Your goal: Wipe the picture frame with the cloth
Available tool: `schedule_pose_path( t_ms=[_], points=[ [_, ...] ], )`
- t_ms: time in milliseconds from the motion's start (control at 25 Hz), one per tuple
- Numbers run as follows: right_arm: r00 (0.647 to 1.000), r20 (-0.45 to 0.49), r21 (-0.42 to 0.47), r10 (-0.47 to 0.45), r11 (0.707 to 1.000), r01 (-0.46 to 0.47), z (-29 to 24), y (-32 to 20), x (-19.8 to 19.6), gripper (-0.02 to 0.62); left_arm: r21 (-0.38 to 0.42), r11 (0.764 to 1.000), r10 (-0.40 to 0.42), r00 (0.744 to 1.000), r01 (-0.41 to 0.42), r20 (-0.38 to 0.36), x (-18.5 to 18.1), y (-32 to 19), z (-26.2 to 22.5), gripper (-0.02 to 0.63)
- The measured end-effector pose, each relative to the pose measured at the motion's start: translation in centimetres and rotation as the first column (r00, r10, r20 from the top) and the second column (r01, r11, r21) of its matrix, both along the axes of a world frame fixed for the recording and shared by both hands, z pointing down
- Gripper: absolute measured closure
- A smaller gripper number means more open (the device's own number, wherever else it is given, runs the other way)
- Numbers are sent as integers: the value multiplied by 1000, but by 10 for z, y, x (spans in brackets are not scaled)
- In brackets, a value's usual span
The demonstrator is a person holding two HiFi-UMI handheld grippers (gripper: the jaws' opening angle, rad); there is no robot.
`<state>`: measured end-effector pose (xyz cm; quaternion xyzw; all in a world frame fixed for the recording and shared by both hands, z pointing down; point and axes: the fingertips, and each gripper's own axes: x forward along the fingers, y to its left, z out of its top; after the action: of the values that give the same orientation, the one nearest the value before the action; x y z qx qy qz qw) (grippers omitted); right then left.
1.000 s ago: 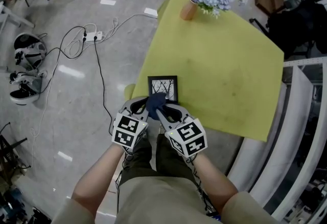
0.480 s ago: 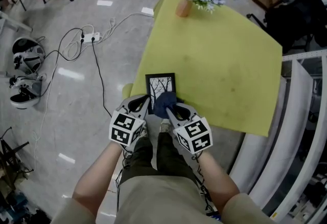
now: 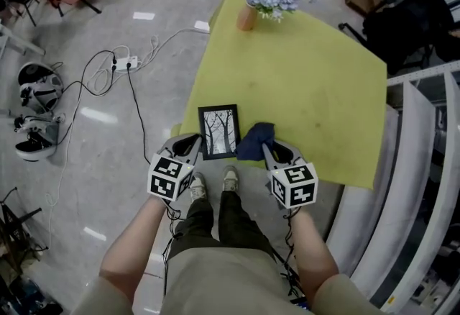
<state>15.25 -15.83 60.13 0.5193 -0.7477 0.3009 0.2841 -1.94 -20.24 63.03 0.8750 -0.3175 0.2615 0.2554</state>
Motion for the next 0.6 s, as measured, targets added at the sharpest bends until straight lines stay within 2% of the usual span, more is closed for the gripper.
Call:
schedule_pose_path(
  t_ms=[160,240,360,480,600],
  points=[
    [1000,-18,94,13,996,-12,-39,-7,15,540,33,998,-58,998,59,-35,-9,-7,-31,598],
    [999,-53,142,-4,990,12,-60,-9,18,540,63,995,-71,997,73,-32,-13,-10,-51,598],
    [999,-51,216,-15,976,25,-99,-16,18,540,127,988,-83,996,86,-34,-16,-16,-89,598],
    [999,-34,308,-14,951,24,-150,-25,15,540,215,970,-102,994,110,-47,-22,-24,-138,598],
    [1000,-16,409,-18,912,23,-207,-29,12,540,310,940,-126,989,143,-75,-27,-30,-193,598]
  ],
)
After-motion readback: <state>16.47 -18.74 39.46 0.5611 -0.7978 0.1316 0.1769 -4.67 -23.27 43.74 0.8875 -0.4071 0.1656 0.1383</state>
